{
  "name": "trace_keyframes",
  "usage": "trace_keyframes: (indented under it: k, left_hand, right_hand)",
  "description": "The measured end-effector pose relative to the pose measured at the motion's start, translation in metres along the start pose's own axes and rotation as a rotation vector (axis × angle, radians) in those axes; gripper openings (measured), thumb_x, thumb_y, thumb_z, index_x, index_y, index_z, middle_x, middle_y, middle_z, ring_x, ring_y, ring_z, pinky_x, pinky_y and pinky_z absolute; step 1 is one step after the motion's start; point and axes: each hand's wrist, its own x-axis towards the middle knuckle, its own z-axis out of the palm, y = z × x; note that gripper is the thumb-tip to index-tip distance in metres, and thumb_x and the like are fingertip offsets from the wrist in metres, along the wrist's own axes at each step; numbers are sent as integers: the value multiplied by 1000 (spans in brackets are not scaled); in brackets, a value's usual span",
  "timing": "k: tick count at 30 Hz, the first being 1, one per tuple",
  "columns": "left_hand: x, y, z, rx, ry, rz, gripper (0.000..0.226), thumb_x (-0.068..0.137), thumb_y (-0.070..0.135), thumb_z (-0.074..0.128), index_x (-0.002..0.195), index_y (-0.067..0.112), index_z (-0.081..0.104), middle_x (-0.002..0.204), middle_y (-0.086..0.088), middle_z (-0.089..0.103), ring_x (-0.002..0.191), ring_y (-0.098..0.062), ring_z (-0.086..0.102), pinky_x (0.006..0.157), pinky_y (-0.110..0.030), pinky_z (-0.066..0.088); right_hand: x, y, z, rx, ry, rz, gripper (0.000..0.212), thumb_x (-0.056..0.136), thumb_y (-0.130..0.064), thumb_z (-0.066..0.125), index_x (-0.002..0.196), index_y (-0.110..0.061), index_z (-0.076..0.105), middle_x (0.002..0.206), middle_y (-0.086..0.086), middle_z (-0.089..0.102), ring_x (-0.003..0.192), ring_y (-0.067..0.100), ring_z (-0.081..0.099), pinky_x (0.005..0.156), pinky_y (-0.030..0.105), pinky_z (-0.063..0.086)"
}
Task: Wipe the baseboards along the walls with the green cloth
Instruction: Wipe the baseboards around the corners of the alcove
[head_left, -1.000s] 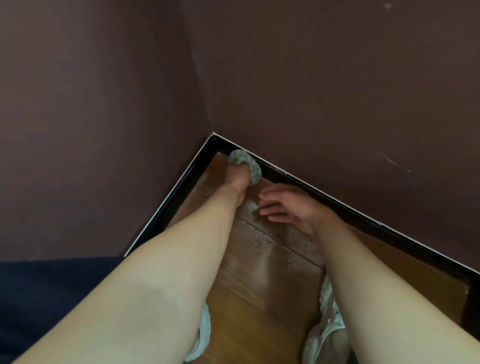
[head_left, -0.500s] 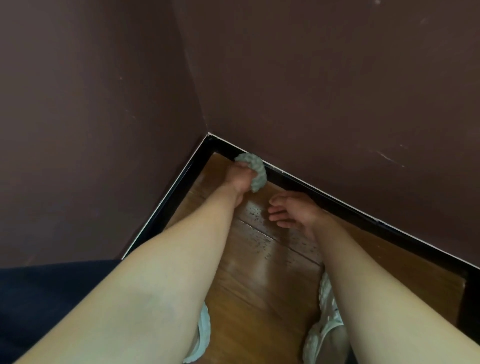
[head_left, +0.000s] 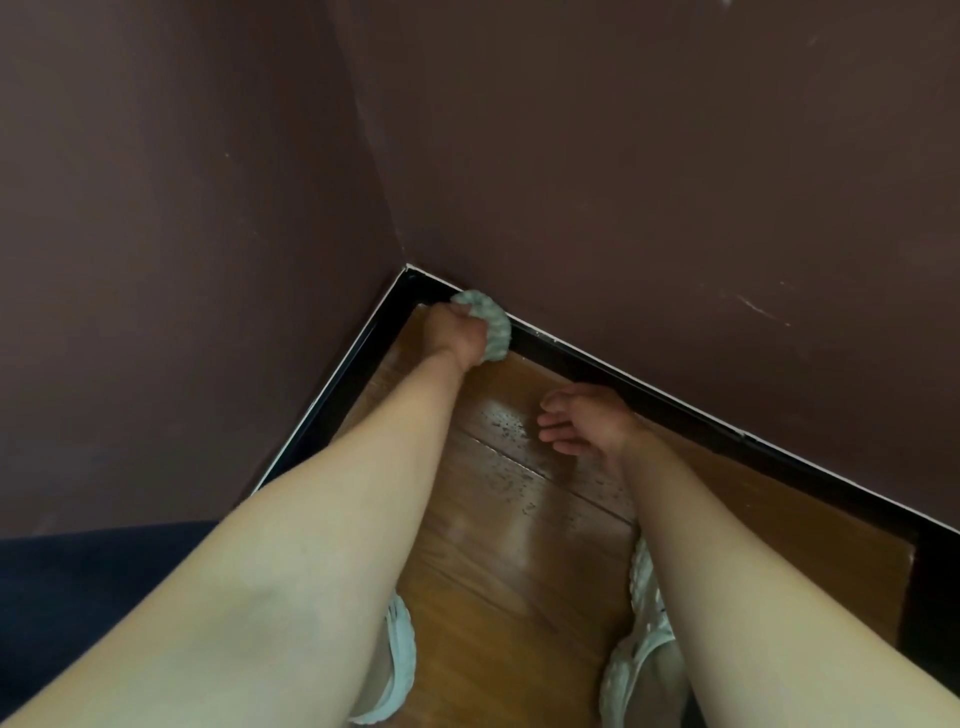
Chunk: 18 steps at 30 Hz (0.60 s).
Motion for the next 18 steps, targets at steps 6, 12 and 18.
trace_keyframes:
  k: [6, 12, 18]
  left_hand:
    - [5, 9, -11, -235, 79, -77, 30, 92, 3, 55, 119, 0, 67, 111, -16, 72, 98, -30, 72, 74, -35, 59]
    - [-3, 11, -13, -187, -33, -107, 28, 92, 4, 64, 120, 0, 67, 111, -17, 72, 96, -30, 73, 77, -39, 60]
    - [-13, 1, -3, -338, -153, -128, 36, 86, 5, 74, 121, 8, 68, 109, -12, 73, 85, -22, 72, 72, -32, 63]
  right_hand:
    - [-2, -6, -2, -14, -1, -28, 17, 96, -18, 58, 110, -15, 66, 102, 9, 70, 91, 23, 68, 94, 41, 54]
    - [4, 3, -4, 19, 34, 11, 27, 95, -17, 58, 121, -12, 61, 96, 8, 70, 86, 23, 69, 91, 40, 55]
    - [2, 2, 4, -13, -2, -5, 24, 96, -17, 58, 118, -12, 63, 94, 6, 68, 86, 23, 67, 89, 38, 54]
